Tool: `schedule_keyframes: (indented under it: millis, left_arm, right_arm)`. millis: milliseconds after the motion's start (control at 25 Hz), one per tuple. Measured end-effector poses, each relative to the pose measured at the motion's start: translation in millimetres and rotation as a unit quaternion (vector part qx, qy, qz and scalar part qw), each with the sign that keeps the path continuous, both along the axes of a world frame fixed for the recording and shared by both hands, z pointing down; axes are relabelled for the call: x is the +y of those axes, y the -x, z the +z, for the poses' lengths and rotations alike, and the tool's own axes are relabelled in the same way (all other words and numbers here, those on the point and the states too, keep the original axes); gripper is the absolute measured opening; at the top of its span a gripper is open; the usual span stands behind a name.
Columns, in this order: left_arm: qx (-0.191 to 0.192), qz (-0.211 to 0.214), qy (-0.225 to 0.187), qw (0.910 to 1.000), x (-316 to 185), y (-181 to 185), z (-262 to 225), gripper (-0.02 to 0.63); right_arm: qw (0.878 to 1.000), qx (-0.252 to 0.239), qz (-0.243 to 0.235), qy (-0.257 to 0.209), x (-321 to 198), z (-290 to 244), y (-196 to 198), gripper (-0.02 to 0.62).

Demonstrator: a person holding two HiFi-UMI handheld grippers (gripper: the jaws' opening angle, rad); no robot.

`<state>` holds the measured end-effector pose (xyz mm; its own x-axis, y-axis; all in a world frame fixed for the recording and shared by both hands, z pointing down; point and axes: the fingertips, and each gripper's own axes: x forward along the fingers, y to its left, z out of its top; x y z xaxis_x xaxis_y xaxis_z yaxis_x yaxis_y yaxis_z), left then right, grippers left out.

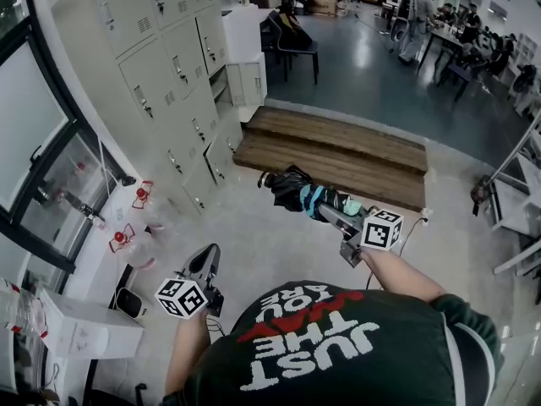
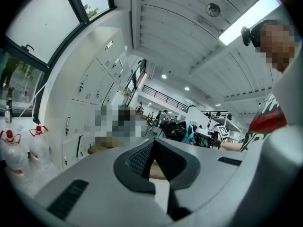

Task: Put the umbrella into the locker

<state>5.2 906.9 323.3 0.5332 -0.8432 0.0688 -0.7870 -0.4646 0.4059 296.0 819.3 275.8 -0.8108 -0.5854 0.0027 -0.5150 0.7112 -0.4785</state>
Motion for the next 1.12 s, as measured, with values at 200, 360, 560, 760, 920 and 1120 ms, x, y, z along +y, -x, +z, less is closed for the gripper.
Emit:
schedule_keyframes:
  millis: [200,360,560,760,920,1120]
  left_arm:
    - [0.006,-0.001,-0.003,1.0000,6.5,28.9,2.0,0.008]
    - [0.008,-0.008,0.000,0.9999,18.6,69.5,7.0,0.008]
    - [0.005,-0.015,0.003,0.9999,30.4,123.6,14.7,0.008]
    - [0.005,-0.013,0.001,0.9999,30.1,159.4,18.6,0.008]
    - [0.014,-0.017,0.004,0.9997,20.4,169.3,18.1,0.008]
    - [0.011,-0.014,0.008,0.9998,-2.9,164.3,22.8,0.008]
  right_arm:
    - [1.000,-0.008,0.001,0.005,1.7,-1.5,25.2,0.221]
    - [1.000,-0.023,0.006,0.011,4.2,-3.8,52.6,0.221]
    - [0.999,-0.030,0.015,0.010,8.5,-5.1,88.0,0.221]
    - [1.000,-0.021,0.019,0.011,7.7,-2.3,118.6,0.221]
    - [1.000,-0.012,0.010,0.012,-1.2,-0.3,134.4,0.221]
    - [1.000,-0.012,0.000,0.012,-31.9,1.9,141.2,0.221]
